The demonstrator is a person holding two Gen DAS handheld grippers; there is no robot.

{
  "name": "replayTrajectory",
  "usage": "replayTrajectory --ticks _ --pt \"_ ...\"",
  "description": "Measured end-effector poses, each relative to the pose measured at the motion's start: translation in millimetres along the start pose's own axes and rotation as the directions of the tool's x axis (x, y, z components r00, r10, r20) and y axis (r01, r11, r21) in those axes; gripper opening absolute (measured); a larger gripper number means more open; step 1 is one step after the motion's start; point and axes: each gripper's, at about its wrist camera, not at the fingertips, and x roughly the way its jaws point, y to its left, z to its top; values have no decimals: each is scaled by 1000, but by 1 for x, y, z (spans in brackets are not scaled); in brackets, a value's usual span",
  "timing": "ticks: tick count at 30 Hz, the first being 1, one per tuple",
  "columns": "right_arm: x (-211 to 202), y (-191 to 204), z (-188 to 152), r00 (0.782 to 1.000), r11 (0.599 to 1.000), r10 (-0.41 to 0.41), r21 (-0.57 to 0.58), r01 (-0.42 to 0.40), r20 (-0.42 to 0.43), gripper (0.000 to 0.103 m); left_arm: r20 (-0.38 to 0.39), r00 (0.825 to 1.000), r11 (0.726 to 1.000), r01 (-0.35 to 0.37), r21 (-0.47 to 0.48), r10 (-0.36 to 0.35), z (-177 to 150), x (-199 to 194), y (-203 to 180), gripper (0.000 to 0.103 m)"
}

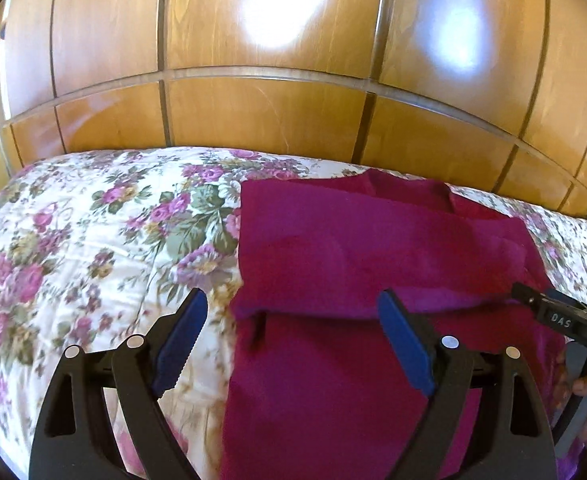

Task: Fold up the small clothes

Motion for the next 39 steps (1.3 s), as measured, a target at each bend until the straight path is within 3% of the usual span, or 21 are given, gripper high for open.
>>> replayTrajectory --ticks 15,26,33,39 --pt "-41 4 -78 996 998 5 -63 -11 -88 101 -72 997 999 5 45 -2 -78 -40 6 86" --pt "-93 -17 -114 995 999 29 -43 -33 -97 101 -163 987 1000 15 16 -12 -126 -57 43 86" --pt "-121 -34 -152 989 998 28 -49 -35 -148 101 -238 960 989 149 -22 -150 -157 -80 67 74" --pt "-139 -58 -182 976 998 46 43 -38 -213 100 -298 918 961 277 6 -263 -176 -91 59 62"
